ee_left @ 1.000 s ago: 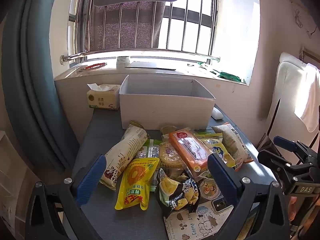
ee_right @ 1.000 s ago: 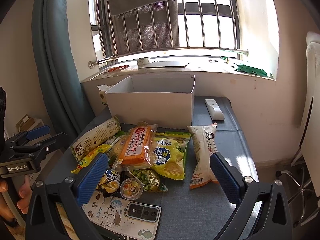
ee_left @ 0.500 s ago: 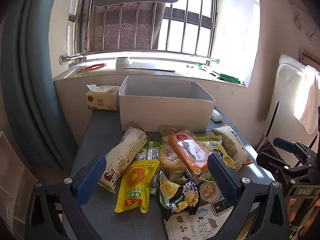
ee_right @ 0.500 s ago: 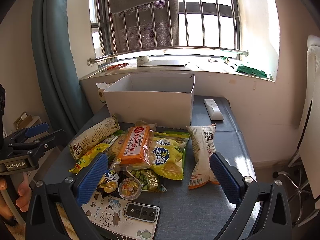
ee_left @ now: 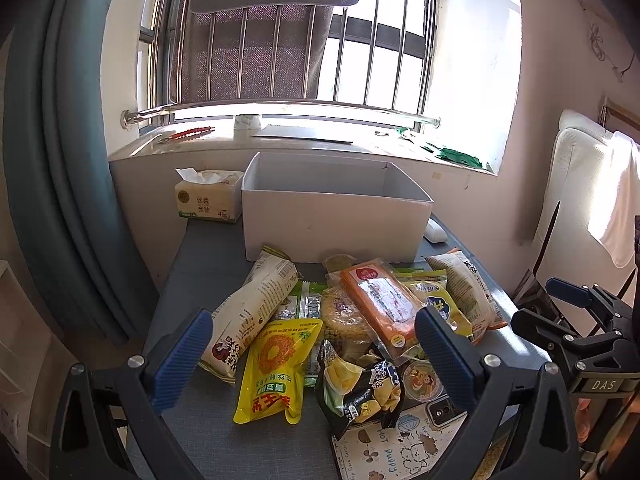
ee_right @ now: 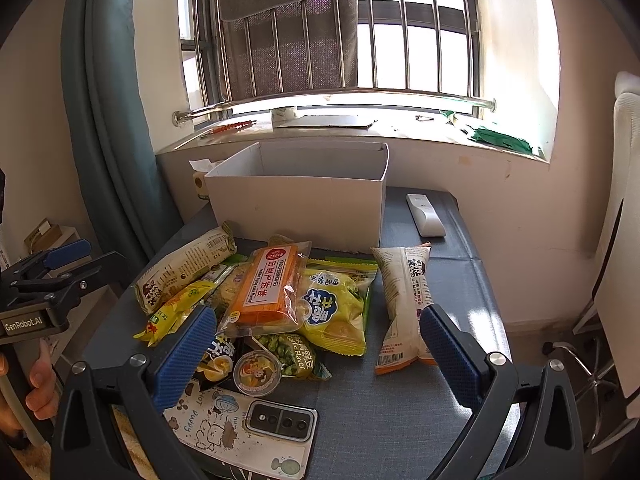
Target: Organize snacks
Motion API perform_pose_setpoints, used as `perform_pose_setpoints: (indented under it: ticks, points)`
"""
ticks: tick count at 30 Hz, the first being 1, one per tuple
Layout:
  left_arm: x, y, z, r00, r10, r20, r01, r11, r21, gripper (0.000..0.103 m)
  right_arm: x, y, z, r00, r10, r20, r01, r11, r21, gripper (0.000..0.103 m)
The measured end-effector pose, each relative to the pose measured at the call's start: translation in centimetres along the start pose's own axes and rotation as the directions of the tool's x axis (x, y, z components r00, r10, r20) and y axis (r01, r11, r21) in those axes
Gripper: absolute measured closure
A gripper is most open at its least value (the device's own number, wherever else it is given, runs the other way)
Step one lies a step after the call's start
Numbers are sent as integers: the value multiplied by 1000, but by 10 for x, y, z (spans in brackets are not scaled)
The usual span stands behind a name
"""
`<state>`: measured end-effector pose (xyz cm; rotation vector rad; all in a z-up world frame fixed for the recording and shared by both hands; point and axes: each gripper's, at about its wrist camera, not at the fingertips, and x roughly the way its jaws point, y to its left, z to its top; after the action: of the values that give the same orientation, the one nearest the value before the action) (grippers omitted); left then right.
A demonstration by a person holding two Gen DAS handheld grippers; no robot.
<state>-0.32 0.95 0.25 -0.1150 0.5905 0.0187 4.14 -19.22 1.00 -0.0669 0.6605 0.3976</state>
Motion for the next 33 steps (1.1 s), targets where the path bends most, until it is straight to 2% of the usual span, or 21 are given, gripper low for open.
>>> perform_pose_setpoints:
  ticks: [21,25,29,33]
  points:
    - [-3,6,2,1000,16,14,-16,1000,2,0,9,-5,-2,1000,-4,-27,4,1000,15,0]
    - [-3,10,1,1000,20,10,-20,1000,-4,0,23,-4,-4,998,16,-62,-15,1000,24,0]
    - [-3,14,-2,1000,30,9,-30,1000,-2,0,48,5,-1,989,73,-126,-73,997,6,0]
    - [-3,20,-3,999,41,4,-41,999,-10,0,81,24,11,985,54,-166,-66,995,-70,0]
